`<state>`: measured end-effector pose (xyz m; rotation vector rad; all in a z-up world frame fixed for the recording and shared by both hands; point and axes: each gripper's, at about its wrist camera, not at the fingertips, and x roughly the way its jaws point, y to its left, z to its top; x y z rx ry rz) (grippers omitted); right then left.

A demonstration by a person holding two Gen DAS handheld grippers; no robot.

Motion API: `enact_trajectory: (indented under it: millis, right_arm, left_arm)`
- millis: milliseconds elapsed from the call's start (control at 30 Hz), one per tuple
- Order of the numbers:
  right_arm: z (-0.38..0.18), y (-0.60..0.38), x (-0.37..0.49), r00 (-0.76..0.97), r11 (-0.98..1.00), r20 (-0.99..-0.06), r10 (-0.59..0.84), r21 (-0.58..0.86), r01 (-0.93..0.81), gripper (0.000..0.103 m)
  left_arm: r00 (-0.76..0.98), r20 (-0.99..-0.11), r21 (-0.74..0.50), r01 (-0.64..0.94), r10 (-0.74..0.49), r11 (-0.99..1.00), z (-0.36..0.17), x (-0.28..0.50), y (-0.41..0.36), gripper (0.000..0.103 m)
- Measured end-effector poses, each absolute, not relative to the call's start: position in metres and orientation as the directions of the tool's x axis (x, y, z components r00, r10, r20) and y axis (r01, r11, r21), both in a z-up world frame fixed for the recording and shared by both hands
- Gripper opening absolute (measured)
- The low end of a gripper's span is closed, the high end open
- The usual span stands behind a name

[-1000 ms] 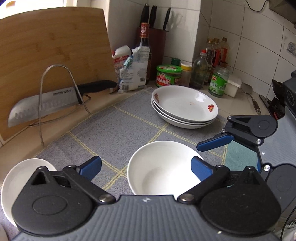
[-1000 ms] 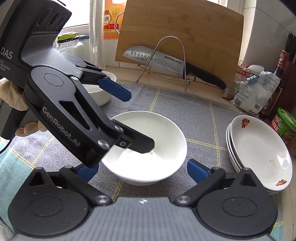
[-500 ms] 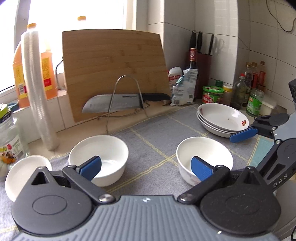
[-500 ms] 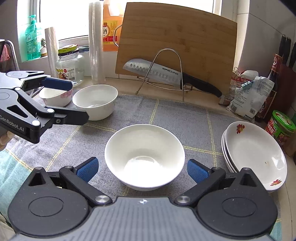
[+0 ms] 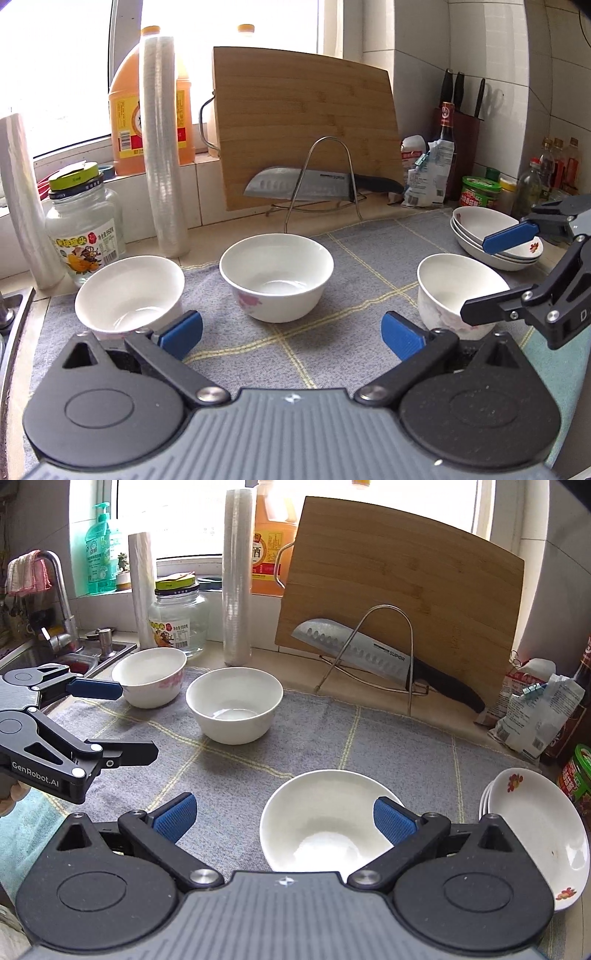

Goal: Organize plates and bowls
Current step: 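Move the right gripper to the rim of the middle white bowl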

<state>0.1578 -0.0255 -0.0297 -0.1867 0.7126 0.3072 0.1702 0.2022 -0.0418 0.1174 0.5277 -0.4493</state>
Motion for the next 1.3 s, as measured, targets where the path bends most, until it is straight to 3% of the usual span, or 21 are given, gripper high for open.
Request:
enact_trajectory:
  millis: [433,667,1300]
  right_arm:
    - [-0.021,-0.008,0.186,0.683,0.916,-0.692,0.234,-0.078,-0.393,0.103]
    - [-0.017,-0.007,0.215,0.657,0.914,-0.708,0.26,-0.04,-0.405,0.103]
    - [-0.028,0.004,0.3,0.525,0.88,-0.767,0.368,0.105,-0.464,0.103]
  left_arm:
    - [0.756,-0.542,-0.054,0.405,-0.367,0.913,-0.049,0.179,0.211,0.102]
    - [0.739,-0.541,-0.07,0.437,-0.402,0.897,-0.05,0.192,0.205,0.102]
    - [0.741,-0.583,-0.016,0.401,-0.334,0.916,-0.077,0.234,0.179,0.102]
